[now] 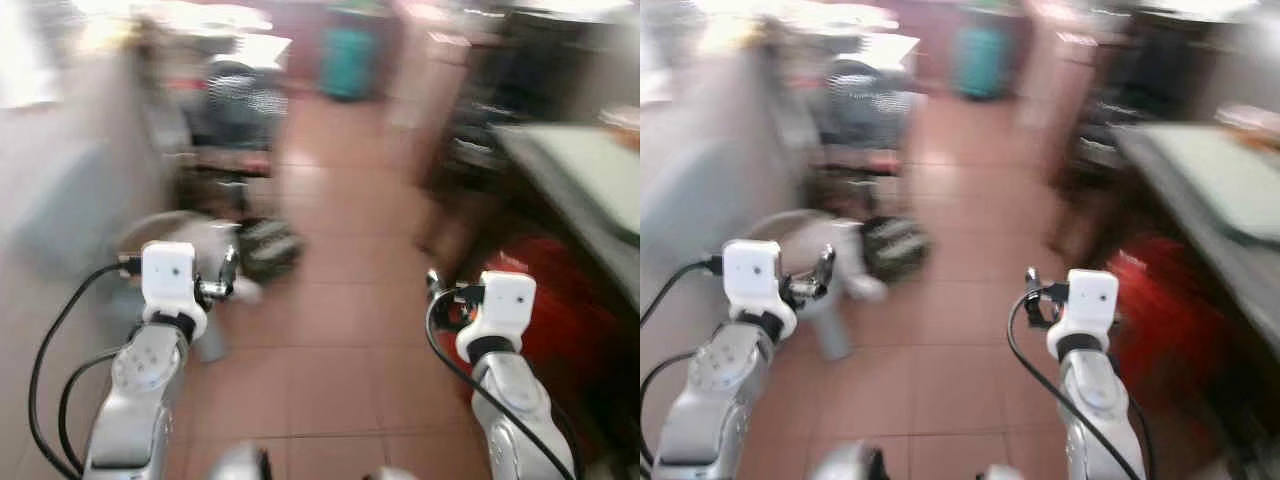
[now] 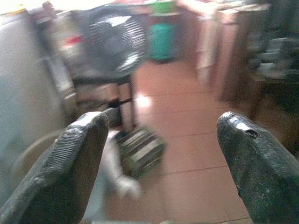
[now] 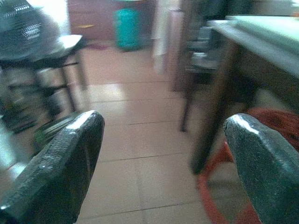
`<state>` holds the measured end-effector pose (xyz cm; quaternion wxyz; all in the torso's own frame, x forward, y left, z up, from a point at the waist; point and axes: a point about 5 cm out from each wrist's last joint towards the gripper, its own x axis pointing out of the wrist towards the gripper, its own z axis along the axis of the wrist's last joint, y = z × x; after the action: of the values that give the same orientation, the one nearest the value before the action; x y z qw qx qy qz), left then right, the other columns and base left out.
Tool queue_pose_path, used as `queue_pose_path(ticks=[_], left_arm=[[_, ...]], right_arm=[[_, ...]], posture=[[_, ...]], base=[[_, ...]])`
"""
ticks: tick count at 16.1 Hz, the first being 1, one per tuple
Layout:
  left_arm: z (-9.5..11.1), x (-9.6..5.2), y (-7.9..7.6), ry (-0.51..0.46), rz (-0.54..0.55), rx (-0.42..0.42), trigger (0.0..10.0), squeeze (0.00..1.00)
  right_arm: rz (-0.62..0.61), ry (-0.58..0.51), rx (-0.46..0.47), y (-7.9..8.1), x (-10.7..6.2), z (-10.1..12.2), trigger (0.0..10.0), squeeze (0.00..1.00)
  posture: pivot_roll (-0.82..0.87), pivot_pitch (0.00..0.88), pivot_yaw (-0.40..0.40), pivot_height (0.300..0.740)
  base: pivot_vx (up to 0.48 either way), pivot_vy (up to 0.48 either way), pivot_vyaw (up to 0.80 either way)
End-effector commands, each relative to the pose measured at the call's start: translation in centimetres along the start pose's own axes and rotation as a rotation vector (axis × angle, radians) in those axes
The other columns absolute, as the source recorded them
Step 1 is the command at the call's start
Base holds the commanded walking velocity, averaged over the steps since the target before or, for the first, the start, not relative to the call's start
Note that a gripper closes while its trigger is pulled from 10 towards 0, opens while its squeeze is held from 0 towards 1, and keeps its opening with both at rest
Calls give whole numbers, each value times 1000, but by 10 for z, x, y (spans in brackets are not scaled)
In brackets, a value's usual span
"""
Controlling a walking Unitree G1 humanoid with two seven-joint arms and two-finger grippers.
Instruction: Setting the table
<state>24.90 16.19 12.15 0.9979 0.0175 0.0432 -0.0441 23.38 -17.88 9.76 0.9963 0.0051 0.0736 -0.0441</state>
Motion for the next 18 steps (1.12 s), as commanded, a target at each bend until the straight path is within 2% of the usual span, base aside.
queue_pose_path(ticks=[1,2,5,7,8,9,12,17,18], left_arm=[[3,3,-5,-16,-23,-7,10000,0],[4,3,-5,-24,-21,1,10000,0],[5,5,-5,-33,-5,14,10000,0],[0,-1,-2,-12,22,15,10000,0],[-2,-2,-3,-6,22,17,10000,0],[-7,-5,-3,12,31,19,10000,0],[-13,-9,-2,43,33,-3,10000,0],[-2,7,-5,-10,5,0,10000,0],[0,8,-7,-15,0,0,10000,0]], right_arm=[[-20,6,-1,-4,0,-1,10000,0],[-18,2,-3,-4,0,-1,10000,0],[-6,-8,-3,-3,3,0,10000,0],[52,-38,37,2,3,4,10000,0],[58,-42,28,3,3,4,10000,0],[57,-39,11,3,3,1,10000,0],[22,-45,36,1,0,-2,10000,0],[9,-58,28,2,6,4,10000,0],[10,-59,25,2,7,5,10000,0]], posture=[[10,0,-27,719],[11,0,-29,719],[19,0,-24,719],[25,0,-5,719],[26,0,3,724],[28,0,20,739],[22,0,39,740],[12,0,18,740],[13,0,12,740]], base=[[0,480,-556],[0,480,0],[0,0,0],[0,0,0],[0,0,0],[0,0,0],[0,0,0],[0,-70,0],[0,480,0]])
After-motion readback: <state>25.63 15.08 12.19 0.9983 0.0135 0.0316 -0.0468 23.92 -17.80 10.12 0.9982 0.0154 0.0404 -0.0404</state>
